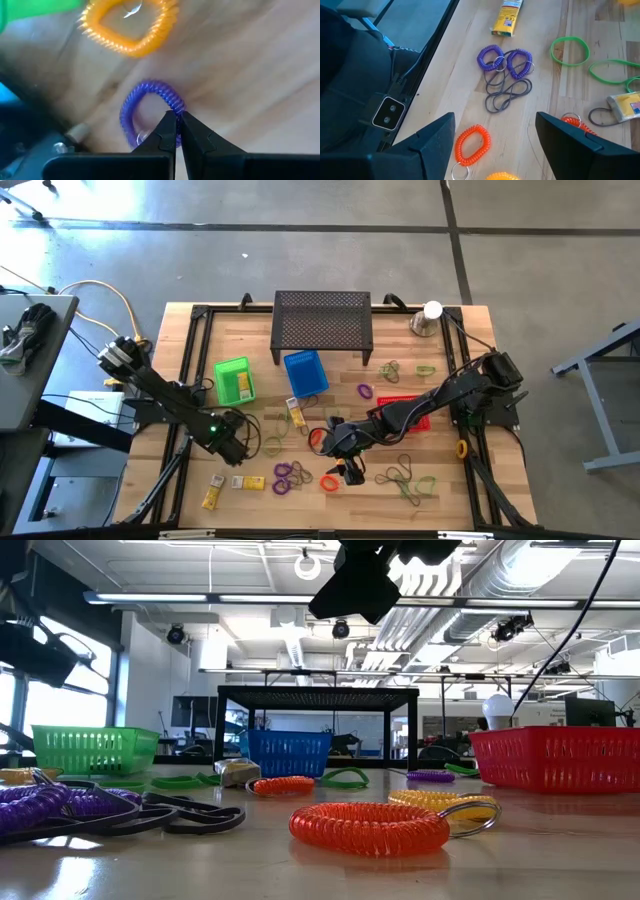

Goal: Pick & Place Office Desk Supplies
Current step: Put the violet spring keychain into the red basket

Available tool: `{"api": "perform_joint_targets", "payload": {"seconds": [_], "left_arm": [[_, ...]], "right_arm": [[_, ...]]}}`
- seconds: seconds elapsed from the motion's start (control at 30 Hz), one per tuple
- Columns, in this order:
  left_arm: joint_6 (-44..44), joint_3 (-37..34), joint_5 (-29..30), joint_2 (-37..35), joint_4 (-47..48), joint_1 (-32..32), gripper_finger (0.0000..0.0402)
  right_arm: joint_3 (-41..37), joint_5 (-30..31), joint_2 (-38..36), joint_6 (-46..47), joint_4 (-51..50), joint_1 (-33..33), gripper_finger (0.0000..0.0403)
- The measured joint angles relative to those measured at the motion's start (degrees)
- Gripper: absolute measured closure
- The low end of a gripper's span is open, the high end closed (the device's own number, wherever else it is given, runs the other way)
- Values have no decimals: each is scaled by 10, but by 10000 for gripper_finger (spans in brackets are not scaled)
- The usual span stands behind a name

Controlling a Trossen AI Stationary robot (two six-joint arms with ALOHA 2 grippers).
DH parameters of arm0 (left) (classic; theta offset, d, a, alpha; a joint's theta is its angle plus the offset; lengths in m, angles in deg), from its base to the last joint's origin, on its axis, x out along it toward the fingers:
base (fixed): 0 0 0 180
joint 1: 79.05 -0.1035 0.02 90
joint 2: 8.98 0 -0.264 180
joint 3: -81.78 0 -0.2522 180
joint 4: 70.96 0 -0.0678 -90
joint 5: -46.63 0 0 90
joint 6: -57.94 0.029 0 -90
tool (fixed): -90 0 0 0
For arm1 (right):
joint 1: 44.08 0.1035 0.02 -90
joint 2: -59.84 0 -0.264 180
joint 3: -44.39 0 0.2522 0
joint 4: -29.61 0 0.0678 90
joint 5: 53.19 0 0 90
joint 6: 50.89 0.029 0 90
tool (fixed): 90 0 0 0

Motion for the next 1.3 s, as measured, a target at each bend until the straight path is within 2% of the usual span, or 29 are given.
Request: {"api": "perform_joint_targets", "payload": {"seconds": [0.17, 0.33, 0.5, 0.63, 0.77, 0.87, 0.97, 1.1, 1.2, 1.3], "left_arm": [[7, 19, 7, -71, -9, -3, 399], [43, 38, 58, -136, -63, -1, 400], [179, 39, 130, -167, -219, -2, 400], [306, 39, 143, -154, -342, -2, 400], [417, 40, 179, -126, -396, -8, 400], [487, 40, 187, -101, -438, -35, 400], [541, 40, 163, -70, -501, -75, 400], [592, 40, 46, -35, -585, -131, 400], [594, 40, -42, -22, -621, -160, 400], [595, 40, -77, -17, -641, -176, 400]], "right_arm": [[0, 0, 0, -1, 0, 0, 137], [0, -1, 0, -5, 0, 0, 137], [0, -11, 0, 3, -24, 0, 137], [0, -19, -3, 11, -84, 2, 137], [0, -12, -11, 40, -106, 9, 137], [0, 24, -22, 52, -120, 16, 137], [-1, 73, -20, 46, -123, 16, 137], [0, 106, -19, 4, -92, 11, 137], [0, 112, -18, -26, -78, 8, 137], [0, 128, -18, -57, -60, 7, 137]]}}
